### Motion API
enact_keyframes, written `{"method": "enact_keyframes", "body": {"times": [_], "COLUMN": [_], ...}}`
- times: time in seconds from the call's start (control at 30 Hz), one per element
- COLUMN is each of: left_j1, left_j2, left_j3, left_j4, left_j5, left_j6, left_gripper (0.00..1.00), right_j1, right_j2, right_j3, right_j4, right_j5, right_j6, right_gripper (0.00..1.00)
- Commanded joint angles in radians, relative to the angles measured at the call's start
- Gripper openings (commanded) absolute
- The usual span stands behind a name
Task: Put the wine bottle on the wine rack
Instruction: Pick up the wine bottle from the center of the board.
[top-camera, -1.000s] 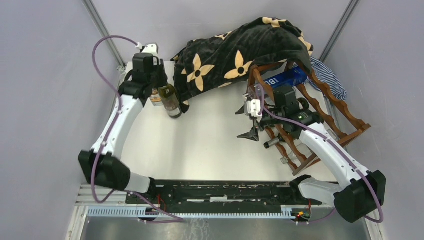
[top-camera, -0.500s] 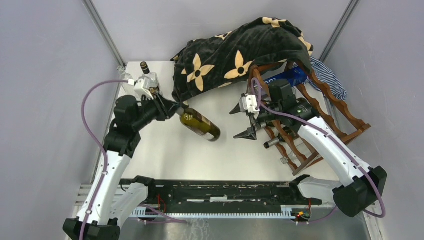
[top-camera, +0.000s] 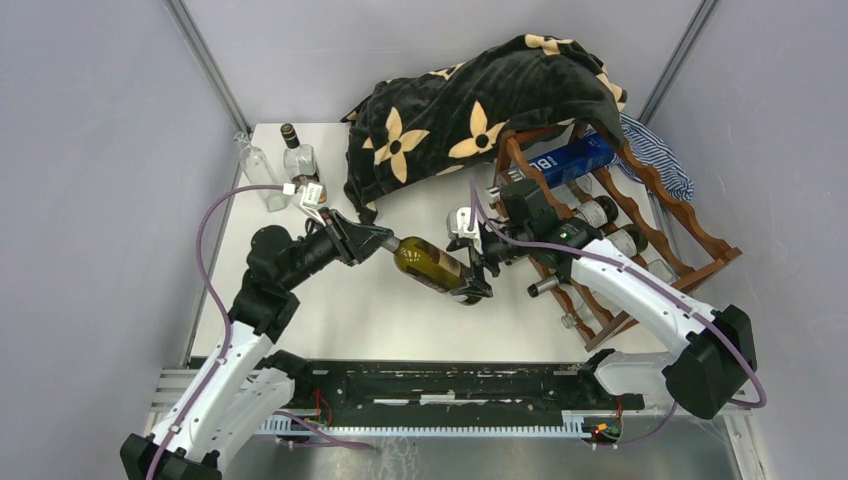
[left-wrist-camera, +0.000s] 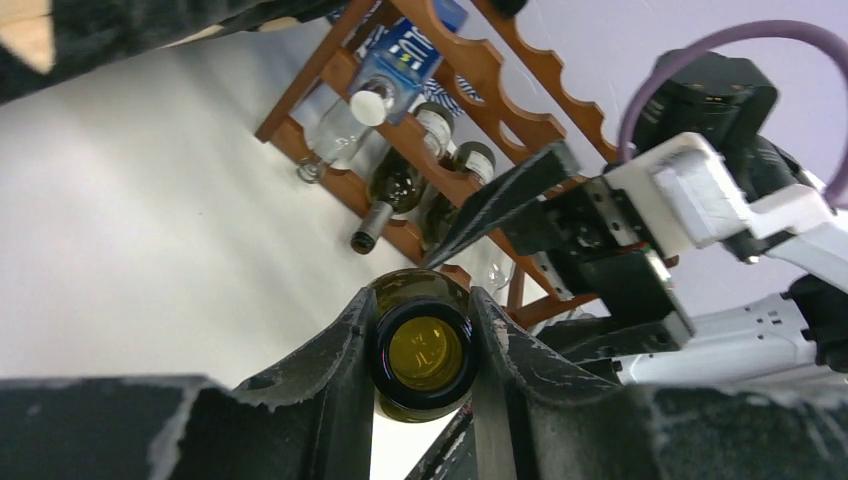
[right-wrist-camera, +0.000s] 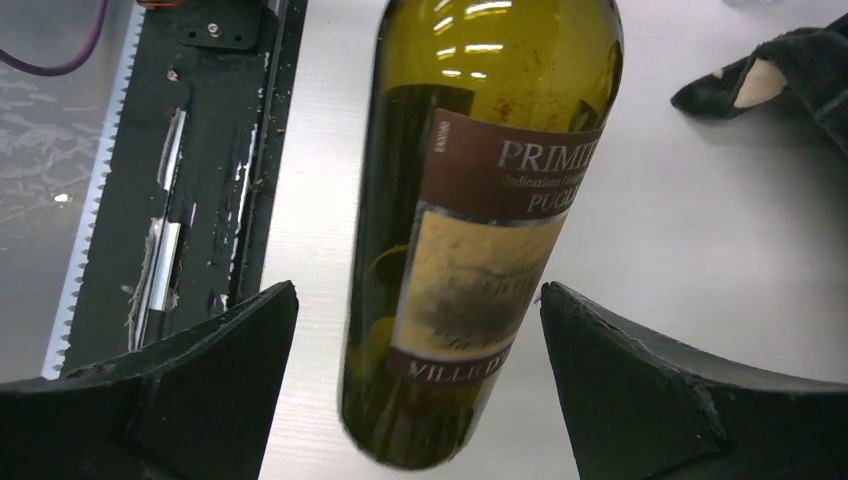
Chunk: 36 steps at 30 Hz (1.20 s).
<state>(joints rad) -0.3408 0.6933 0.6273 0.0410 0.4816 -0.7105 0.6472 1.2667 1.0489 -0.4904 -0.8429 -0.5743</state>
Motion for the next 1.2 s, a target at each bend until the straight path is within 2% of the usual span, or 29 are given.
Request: {"method": "enact_keyframes", "body": {"times": [0.0, 0.23, 0.67, 1.0, 1.1, 1.17], "left_j1": [-0.054, -0.115, -0.125, -0.127, -0.126, -0.126], "left_j2": [-0.008, 0.016, -0.015, -0.015, -0.015, -0.015], "left_j3": [0.039, 0.01, -0.025, -0.047, -0.05, -0.052], "left_j4": [0.22, 0.321, 0.412, 0.459, 0.458, 0.459], "left_j5": [-0.03, -0.078, -0.122, -0.115, -0.12, -0.125], "left_j6": [-0.044, -0.067, -0.115, -0.152, -0.157, -0.161], "left_gripper": [0.02, 0.02, 0.02, 0.02, 0.02, 0.02], "right_j1": [0.022, 0.034, 0.035, 0.025, 0.016, 0.011], "right_j2": [0.003, -0.001, -0.019, -0.042, -0.059, -0.069], "right_j3": [-0.018, -0.086, -0.174, -0.153, -0.169, -0.18], "right_j4": [0.101, 0.18, 0.303, 0.226, 0.217, 0.217], "right_j5": [0.087, 0.095, 0.043, 0.092, 0.089, 0.078], "right_j6": [0.059, 0.105, 0.151, 0.022, 0.004, -0.004], "right_gripper": [0.97, 0.96, 0.9, 0.95, 0.92, 0.81]}}
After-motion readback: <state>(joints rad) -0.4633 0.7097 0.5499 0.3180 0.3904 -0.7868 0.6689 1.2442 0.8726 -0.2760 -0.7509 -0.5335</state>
